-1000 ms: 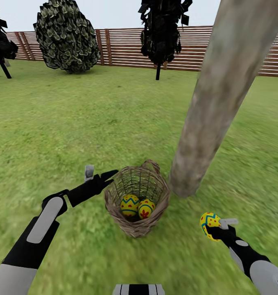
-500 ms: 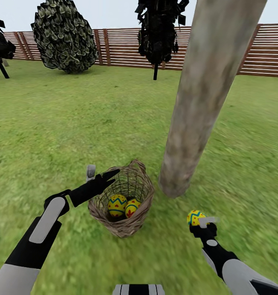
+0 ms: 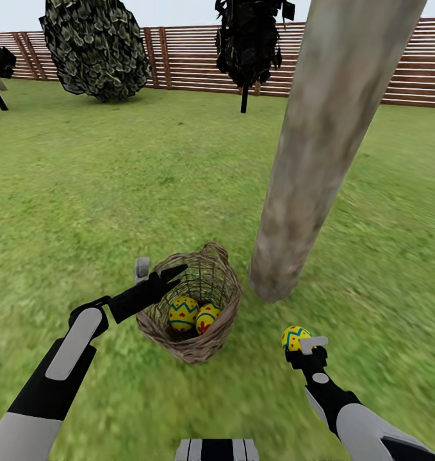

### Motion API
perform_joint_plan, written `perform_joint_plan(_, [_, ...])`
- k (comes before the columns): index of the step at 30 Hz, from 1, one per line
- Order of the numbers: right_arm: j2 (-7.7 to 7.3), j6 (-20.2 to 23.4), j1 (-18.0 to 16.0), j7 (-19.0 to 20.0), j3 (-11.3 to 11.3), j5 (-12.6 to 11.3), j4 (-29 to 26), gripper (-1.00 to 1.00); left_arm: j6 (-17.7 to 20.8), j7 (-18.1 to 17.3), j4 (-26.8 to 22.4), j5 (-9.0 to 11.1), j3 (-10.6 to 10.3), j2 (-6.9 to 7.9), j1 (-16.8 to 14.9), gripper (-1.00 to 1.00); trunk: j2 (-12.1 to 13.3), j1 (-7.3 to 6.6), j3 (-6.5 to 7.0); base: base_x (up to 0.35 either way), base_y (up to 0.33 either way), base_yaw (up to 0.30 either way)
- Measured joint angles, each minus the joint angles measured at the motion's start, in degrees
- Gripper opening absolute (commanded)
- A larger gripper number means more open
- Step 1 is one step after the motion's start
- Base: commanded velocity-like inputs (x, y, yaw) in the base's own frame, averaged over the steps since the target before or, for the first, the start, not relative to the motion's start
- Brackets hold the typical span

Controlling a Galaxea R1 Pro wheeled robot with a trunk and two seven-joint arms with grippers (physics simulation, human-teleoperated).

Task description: Take the three Easter eggs out of the wicker basket on the lawn in the garden, then place them on the lawn next to a single tree (choose any tree) so that all three eggs are next to the same tree and none are left in the basket.

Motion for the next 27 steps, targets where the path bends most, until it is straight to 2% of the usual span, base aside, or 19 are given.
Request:
perform_joint_plan(9, [0.05,0.94,0.0,0.0,0.57,0.29,0.45,-1.0,0.0,-0.03,0.15,0.0,0.09,0.0,0.0,1.0,0.0,-0.03,0.0,0.258,0.0,0.0])
perform_joint_plan(11, [-0.09,8.26,-0.06,-0.03,1.76,0.55,1.25,-1.0,-0.02,-0.03,0.19,0.01,0.07,0.0,0.0,1.0,0.0,-0.01,0.0,0.041,0.0,0.0])
perform_joint_plan(13, [-0.24,10.54,-0.09,-0.03,1.96,0.59,1.38,-1.0,-0.02,-0.03,0.19,0.01,0.04,0.0,0.0,1.0,0.0,0.0,0.0,0.004,0.0,0.0])
perform_joint_plan(21, [-0.26,10.59,-0.09,-0.03,1.97,0.53,1.39,-1.0,0.0,-0.03,0.17,-0.02,0.0,-0.01,0.0,1.0,-0.09,0.18,-1.55,0.0,0.0,0.0])
perform_joint_plan(27, [-0.26,9.05,-0.09,-0.03,1.97,0.35,1.39,-1.0,0.0,-0.03,0.19,-0.02,0.0,-0.05,0.0,1.0,-0.17,0.34,-2.88,0.0,0.0,0.0])
